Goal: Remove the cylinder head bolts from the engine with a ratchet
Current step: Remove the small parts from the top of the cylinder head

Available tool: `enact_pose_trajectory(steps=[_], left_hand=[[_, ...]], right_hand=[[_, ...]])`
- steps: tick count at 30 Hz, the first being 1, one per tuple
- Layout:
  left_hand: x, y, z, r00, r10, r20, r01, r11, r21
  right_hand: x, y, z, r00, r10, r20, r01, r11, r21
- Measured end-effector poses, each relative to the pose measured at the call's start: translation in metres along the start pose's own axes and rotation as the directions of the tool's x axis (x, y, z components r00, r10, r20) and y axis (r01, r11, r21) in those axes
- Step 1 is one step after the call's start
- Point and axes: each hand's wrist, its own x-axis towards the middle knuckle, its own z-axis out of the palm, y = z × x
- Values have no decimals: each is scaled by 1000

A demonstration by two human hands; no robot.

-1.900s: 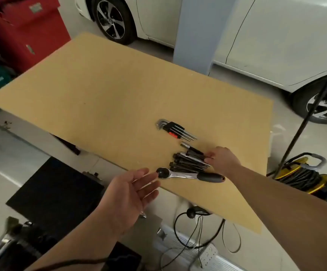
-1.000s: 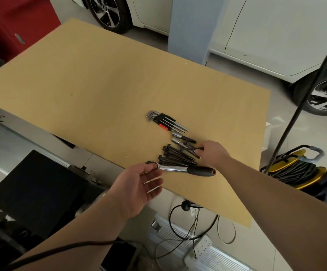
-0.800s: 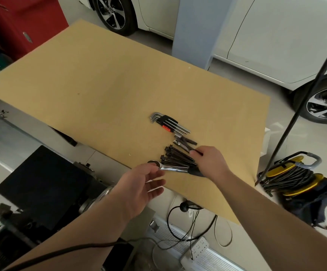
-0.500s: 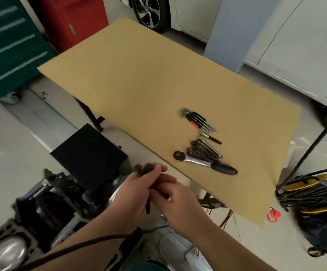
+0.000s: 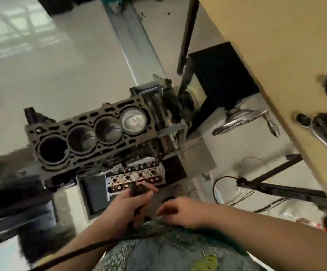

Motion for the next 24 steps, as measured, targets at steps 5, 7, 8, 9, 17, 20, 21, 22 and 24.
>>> enact_pose_trajectory(steps=[5, 7, 8, 9, 17, 20, 21, 22, 24], left_hand=[[31, -114, -128, 970, -59, -237, 38, 995, -89], [59, -154, -183, 927, -56, -370, 24, 996, -89], [76, -170, -209, 898, -65, -436, 29, 996, -89], [92, -184, -233, 861, -80, -502, 45, 996, -81], [199, -225, -382, 700, 4, -714, -63, 996, -56], [230, -213, -401, 691, 93, -717, -125, 992, 9], [241, -208, -404, 683, 122, -720, -132, 990, 42], [252, -205, -408, 673, 146, -725, -125, 989, 84], [272, -203, -414, 640, 175, -748, -86, 984, 156]], right_hand=[[122, 39, 59, 985, 163, 61, -151, 975, -163], [174, 68, 57, 975, 222, -28, -223, 965, -136], [199, 84, 51, 964, 251, -82, -261, 955, -139], [222, 101, 42, 949, 289, -129, -308, 938, -161], [344, 188, -6, 901, 427, -74, -390, 723, -570], [364, 212, -4, 865, 493, 93, -290, 643, -709], [372, 222, -8, 822, 554, 130, -275, 587, -761], [379, 231, -15, 761, 635, 135, -315, 544, -778], [394, 245, -29, 710, 697, 103, -402, 520, -754]])
